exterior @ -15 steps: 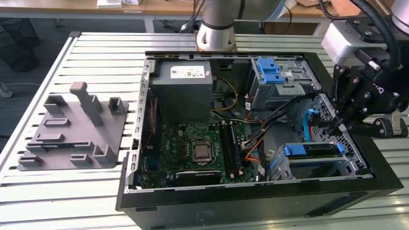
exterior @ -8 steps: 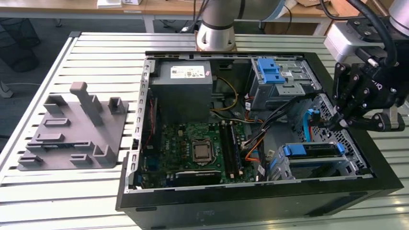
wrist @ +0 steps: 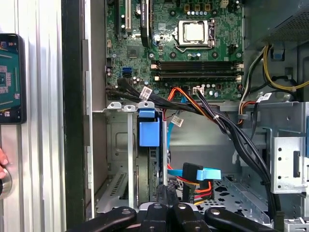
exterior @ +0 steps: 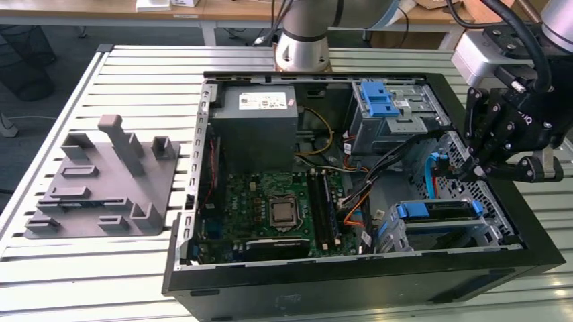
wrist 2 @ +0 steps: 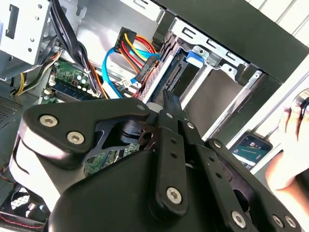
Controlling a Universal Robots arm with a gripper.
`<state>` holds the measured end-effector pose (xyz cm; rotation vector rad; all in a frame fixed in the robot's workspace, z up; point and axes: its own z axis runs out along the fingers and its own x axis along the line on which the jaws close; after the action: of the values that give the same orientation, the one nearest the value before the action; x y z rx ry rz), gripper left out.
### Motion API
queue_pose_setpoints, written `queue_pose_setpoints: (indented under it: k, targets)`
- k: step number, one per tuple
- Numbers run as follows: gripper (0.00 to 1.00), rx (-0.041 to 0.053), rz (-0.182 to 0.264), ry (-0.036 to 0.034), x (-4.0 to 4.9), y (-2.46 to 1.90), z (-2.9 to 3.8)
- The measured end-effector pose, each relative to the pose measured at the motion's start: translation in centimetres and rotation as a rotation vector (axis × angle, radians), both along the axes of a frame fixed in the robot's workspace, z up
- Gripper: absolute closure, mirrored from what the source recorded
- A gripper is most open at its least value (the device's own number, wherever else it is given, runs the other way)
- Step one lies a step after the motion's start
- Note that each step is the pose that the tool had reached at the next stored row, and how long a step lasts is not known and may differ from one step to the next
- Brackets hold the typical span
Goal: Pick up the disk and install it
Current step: 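Insert the first disk wire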
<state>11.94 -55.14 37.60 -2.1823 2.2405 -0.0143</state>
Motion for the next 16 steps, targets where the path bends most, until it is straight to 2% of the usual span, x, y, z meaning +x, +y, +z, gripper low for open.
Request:
queue_pose_setpoints:
  k: [1,3,13,16]
  targets:
    - [0.89,0.0,0.0,0.0,0.0,0.0,0.0]
    - [0.89,0.0058,0.0,0.0,0.0,0.0,0.0]
    - [0.89,0.0063,0.0,0.0,0.0,0.0,-0.01]
    - [0.89,0.0063,0.0,0.0,0.07,0.09,-0.27]
